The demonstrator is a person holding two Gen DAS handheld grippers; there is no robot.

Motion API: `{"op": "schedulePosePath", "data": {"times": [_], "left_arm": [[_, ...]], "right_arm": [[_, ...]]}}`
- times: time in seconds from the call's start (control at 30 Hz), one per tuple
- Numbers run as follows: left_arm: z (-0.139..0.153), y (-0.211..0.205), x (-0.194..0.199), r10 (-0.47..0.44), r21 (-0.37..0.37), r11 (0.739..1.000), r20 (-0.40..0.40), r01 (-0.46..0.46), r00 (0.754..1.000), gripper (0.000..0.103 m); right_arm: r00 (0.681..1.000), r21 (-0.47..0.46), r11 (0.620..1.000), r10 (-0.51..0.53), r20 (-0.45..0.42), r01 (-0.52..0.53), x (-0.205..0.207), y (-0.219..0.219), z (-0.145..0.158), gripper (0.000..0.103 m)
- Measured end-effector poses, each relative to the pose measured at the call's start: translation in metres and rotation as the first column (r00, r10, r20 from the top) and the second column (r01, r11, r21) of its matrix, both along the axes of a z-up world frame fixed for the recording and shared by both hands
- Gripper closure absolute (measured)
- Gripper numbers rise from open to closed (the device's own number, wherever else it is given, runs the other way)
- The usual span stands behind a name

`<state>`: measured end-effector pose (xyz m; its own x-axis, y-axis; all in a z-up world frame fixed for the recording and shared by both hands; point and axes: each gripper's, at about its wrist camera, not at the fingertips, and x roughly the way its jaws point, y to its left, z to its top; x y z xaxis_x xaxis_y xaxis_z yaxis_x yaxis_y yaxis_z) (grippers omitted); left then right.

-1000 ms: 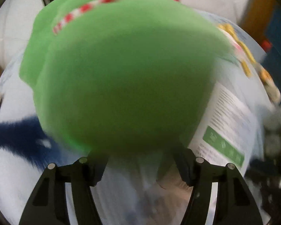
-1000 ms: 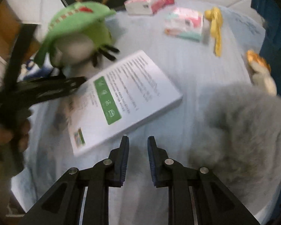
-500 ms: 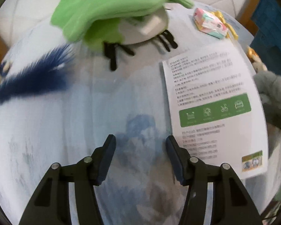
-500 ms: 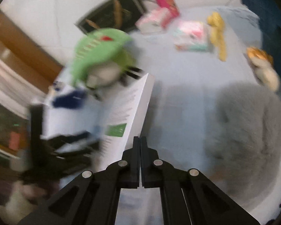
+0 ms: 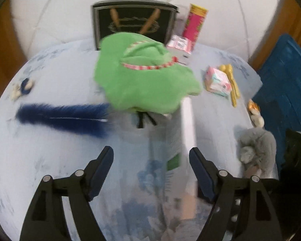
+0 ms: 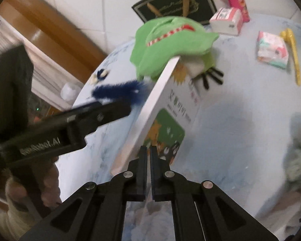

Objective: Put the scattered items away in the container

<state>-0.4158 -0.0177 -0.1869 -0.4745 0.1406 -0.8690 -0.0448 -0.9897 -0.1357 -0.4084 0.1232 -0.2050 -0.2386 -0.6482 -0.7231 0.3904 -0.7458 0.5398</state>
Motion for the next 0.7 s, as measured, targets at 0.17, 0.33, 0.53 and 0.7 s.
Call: {"op": "schedulePosePath", "data": {"times": [0.17, 0.33, 0.53, 0.7], "left_arm": [[-0.016, 0.021, 0.001, -0.034, -0.053, 0.998, 0.048, 0.037, 0.998, 0.026], [-0.044, 0.034, 0.002, -0.061, -0.080, 0.994, 0.141, 0.073, 0.988, 0.082], [-0.069, 0.056, 0.010, -0.078, -0.103, 0.990, 0.177, 0.097, 0.981, 0.083], [-0.073, 0.068, 0.018, -0.074, -0.126, 0.988, 0.156, 0.094, 0.985, 0.083]], "right_arm": [[1.000, -0.022, 1.000, -0.005, 0.020, 0.006, -0.001, 0.001, -0.008, 0.099], [0.997, 0.018, 0.998, -0.067, 0.030, 0.067, 0.007, 0.026, -0.012, 0.099], [0.973, 0.158, 0.961, -0.215, -0.086, 0.226, 0.022, 0.084, 0.008, 0.073], [0.921, 0.248, 0.892, -0.332, -0.203, 0.377, 0.041, 0.137, 0.027, 0.046]]}}
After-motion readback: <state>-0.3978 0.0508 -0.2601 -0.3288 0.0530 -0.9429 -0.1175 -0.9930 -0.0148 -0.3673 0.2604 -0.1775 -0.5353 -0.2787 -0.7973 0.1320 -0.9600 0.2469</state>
